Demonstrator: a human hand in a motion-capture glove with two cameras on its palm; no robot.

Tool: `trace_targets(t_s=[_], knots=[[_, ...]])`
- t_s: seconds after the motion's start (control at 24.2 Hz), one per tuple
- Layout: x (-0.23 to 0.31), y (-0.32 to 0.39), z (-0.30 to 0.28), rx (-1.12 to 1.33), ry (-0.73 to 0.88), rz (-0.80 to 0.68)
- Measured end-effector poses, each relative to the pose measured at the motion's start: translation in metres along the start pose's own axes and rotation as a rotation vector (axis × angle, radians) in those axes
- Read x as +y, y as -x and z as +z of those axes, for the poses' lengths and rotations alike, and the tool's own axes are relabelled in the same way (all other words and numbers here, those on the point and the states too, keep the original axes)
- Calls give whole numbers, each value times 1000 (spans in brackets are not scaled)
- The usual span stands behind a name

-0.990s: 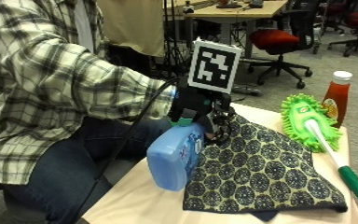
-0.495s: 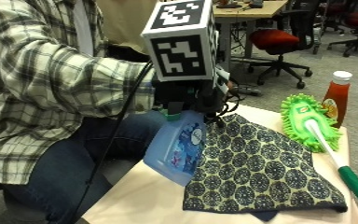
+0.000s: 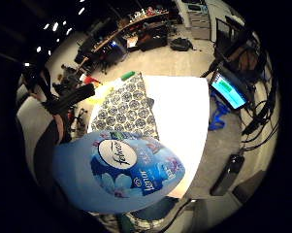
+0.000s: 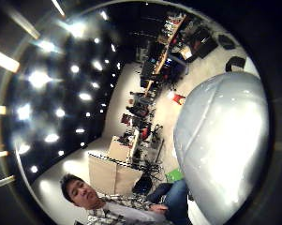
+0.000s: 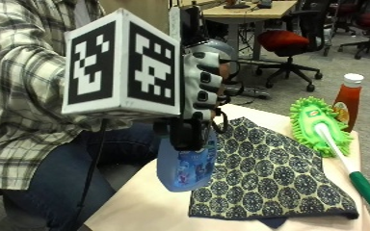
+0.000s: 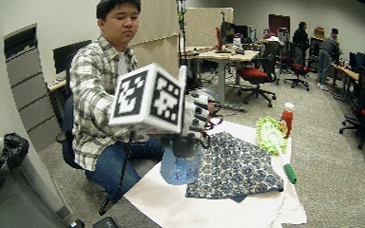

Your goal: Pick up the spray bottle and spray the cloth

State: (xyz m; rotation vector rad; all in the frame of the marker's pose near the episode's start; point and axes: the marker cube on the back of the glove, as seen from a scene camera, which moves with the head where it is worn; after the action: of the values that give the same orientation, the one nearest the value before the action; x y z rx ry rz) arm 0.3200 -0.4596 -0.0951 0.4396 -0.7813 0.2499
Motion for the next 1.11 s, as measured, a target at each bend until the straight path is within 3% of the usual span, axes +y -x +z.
trace_targets(t_s=[0.45, 1.11], knots=[[2, -45, -22, -192, -149, 26], [10, -133, -4, -260, -258, 34]])
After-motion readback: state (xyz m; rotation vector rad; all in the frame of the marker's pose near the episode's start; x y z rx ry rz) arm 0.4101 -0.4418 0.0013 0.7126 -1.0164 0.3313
